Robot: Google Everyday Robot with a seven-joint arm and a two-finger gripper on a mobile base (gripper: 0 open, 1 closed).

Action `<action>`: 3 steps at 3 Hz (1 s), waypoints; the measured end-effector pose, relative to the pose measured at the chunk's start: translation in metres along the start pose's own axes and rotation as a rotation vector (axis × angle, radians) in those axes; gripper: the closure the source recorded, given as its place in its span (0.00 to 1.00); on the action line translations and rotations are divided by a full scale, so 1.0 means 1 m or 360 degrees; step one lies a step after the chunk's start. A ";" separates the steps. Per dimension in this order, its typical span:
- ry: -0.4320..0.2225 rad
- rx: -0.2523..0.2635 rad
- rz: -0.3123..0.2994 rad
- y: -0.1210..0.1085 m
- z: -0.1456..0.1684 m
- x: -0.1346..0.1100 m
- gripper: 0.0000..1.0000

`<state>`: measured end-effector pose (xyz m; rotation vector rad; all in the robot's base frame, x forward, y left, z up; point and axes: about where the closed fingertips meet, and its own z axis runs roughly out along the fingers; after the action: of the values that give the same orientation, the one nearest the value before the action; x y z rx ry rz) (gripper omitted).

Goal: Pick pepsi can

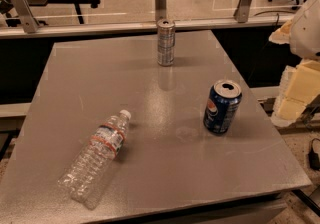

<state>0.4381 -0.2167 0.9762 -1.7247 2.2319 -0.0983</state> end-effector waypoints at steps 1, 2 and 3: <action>-0.0025 0.0005 0.0001 -0.002 0.001 -0.003 0.00; -0.0141 0.0022 0.0005 -0.008 0.005 -0.018 0.00; -0.0273 -0.0027 -0.0016 -0.007 0.028 -0.042 0.00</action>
Offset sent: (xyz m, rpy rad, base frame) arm 0.0262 0.0291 -0.0032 0.1566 -0.0510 0.0322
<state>0.4621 -0.1748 0.9600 -1.6852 2.1059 0.0642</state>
